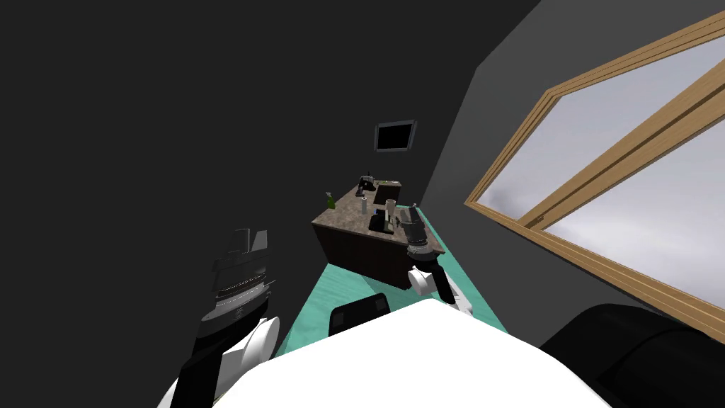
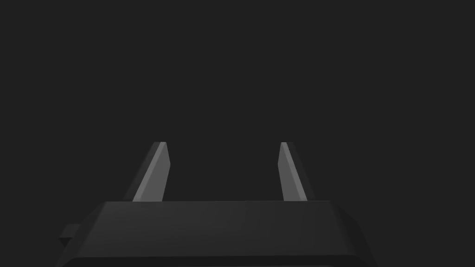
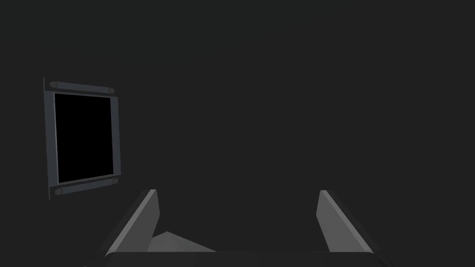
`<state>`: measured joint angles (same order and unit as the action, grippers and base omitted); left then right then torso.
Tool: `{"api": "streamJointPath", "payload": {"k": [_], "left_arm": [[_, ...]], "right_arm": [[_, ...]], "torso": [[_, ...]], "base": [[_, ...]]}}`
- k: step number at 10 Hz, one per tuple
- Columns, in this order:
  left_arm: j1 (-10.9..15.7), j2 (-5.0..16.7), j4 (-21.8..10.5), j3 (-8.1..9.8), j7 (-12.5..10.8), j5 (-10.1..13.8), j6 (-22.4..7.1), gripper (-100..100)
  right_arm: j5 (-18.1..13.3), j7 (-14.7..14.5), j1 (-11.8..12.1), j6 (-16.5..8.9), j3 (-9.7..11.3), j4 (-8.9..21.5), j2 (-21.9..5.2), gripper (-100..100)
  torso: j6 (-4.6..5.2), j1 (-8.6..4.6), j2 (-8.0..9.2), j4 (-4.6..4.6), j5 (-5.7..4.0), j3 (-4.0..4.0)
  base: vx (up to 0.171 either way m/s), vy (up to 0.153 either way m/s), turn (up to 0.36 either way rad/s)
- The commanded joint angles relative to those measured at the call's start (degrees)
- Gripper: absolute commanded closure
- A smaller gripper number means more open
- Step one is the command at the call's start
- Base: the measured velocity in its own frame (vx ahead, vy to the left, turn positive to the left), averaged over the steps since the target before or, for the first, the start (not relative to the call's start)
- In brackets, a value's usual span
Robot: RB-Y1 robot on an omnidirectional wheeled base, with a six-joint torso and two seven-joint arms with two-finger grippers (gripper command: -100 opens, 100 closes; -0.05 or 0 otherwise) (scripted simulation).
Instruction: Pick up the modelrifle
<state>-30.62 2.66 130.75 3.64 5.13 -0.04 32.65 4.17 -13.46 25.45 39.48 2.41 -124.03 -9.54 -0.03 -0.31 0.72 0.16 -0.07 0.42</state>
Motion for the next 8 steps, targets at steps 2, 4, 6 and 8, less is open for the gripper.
{"api": "streamJointPath", "payload": {"k": [2,4,6,8], "left_arm": [[-0.02,0.00,0.00,0.01,0.00,0.00,0.00,0],[-0.02,0.00,0.00,0.01,0.00,0.00,0.00,0],[-0.02,0.00,0.00,0.01,0.00,0.00,0.00,0],[-0.02,0.00,0.00,0.01,0.00,0.00,0.00,0]], "right_arm": [[1.85,-4.17,-1.11,2.02,1.07,3.45,-3.09,-100],[3.10,-6.94,-1.81,3.14,1.86,5.61,-4.95,-100],[4.42,-9.82,-2.53,4.32,2.68,7.95,-6.80,-100],[5.81,-12.91,-3.28,5.53,3.52,10.31,-8.62,-100]], "torso": [[0.05,-0.04,-0.06,0.00,-0.01,-0.02],[0.05,-0.06,-0.20,-0.03,-0.02,-0.10],[0.06,-0.08,-0.18,-0.02,-0.02,-0.09],[0.06,-0.02,-0.17,-0.02,-0.01,-0.08]], "base": [[-0.171,-0.072,0.131],[-0.154,-0.067,0.183],[-0.169,-0.061,0.156],[-0.163,-0.044,0.206]]}}
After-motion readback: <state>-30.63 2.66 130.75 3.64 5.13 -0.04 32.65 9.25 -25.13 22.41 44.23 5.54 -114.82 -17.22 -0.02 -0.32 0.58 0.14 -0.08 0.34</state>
